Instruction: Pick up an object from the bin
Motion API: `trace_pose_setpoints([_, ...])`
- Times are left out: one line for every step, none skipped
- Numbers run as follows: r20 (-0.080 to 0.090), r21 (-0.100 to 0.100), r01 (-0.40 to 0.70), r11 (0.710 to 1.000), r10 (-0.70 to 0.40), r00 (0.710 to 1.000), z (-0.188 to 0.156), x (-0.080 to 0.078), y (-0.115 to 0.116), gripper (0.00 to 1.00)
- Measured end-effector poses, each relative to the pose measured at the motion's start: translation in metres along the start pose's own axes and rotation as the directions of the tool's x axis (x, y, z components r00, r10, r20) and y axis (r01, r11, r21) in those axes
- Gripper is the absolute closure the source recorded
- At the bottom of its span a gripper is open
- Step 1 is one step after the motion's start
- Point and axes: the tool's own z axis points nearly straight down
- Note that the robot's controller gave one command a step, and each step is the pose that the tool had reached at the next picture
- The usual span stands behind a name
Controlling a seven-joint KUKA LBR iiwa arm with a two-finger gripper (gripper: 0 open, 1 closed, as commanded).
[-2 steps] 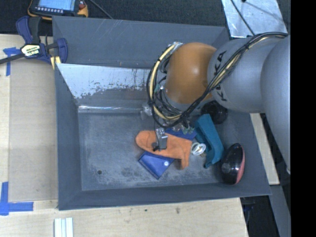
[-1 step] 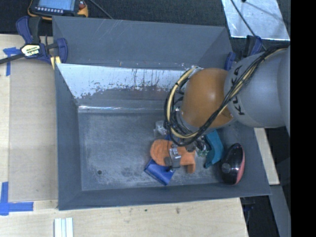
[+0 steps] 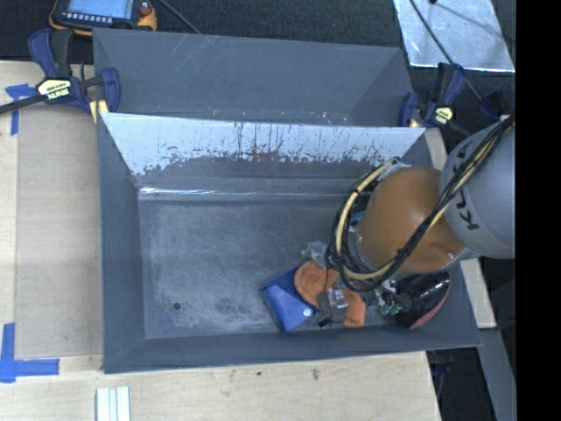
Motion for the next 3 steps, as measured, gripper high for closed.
trace_pose_setpoints([-0.011,0.000,-0.016,1.000,0.016,1.000,0.001,-0.004,0.002,1.00])
trace_pose_setpoints([-0.021,-0.009,0.110,0.994,-0.110,0.994,0.000,-0.010,-0.046,1.00])
trace_pose_setpoints([-0.021,-0.009,0.110,0.994,-0.110,0.994,0.000,-0.010,-0.046,1.00])
